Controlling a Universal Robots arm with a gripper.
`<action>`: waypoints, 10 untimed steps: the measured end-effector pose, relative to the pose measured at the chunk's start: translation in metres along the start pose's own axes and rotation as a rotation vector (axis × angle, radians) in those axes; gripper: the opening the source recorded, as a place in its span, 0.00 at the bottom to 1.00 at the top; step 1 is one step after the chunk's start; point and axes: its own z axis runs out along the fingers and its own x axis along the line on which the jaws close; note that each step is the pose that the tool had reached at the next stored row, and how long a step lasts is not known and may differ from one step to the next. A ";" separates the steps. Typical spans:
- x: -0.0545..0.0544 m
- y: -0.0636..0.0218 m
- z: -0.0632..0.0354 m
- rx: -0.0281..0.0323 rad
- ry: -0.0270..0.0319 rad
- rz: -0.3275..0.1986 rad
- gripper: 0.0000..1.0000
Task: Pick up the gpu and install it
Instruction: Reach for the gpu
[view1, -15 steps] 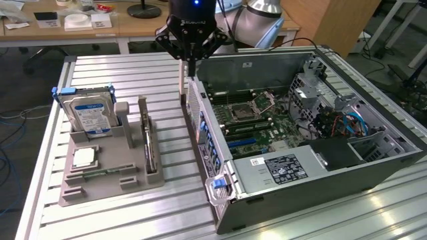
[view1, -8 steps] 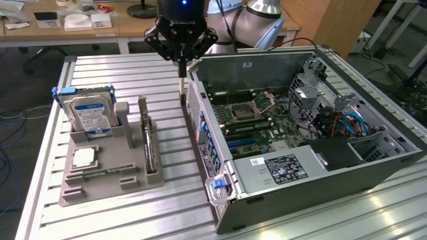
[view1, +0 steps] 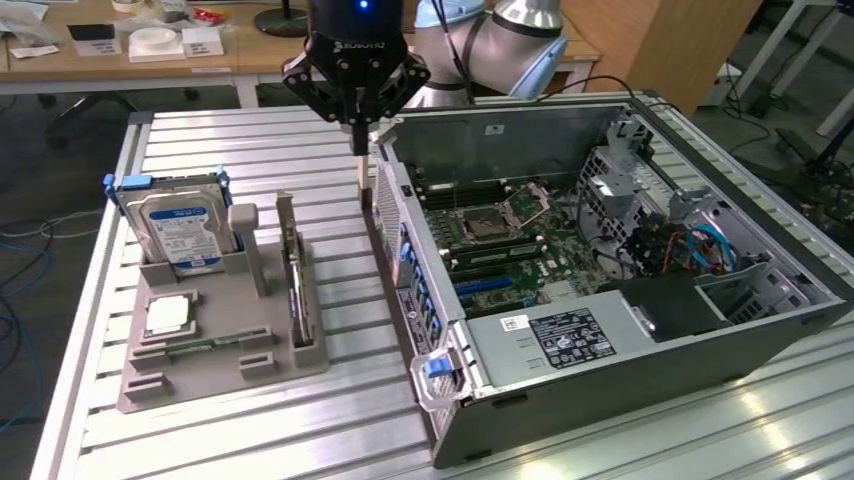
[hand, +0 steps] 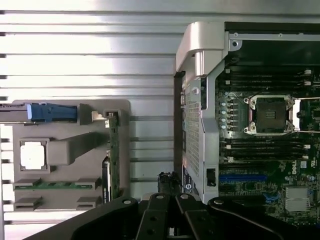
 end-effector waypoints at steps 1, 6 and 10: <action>0.000 0.0000 -0.0001 -0.0002 0.0007 -0.012 0.11; 0.009 -0.0002 -0.0003 -0.0008 0.0019 -0.039 0.11; 0.020 -0.0004 -0.0005 -0.0009 0.0019 -0.041 0.11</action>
